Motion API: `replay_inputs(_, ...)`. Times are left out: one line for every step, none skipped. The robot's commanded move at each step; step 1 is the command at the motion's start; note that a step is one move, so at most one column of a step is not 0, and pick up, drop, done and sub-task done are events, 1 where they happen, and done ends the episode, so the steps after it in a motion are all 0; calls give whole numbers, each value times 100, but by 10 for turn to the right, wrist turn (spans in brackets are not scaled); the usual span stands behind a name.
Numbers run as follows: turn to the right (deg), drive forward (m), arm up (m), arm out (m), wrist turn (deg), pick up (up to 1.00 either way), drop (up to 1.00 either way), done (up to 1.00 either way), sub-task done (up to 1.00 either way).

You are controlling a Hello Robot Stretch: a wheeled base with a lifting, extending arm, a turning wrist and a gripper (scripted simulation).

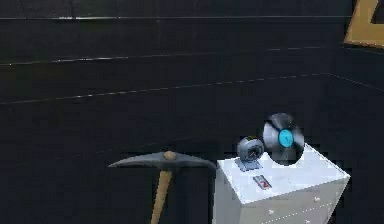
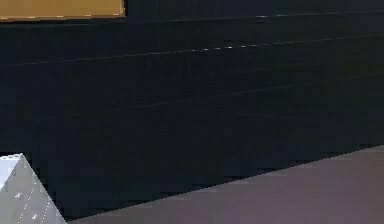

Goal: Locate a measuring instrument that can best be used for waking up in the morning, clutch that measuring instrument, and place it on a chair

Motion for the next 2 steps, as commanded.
replay_inputs(0,35,0,0,0,0,0,0,0)
replay_inputs(-450,0,0,0,0,0,0,0,0)
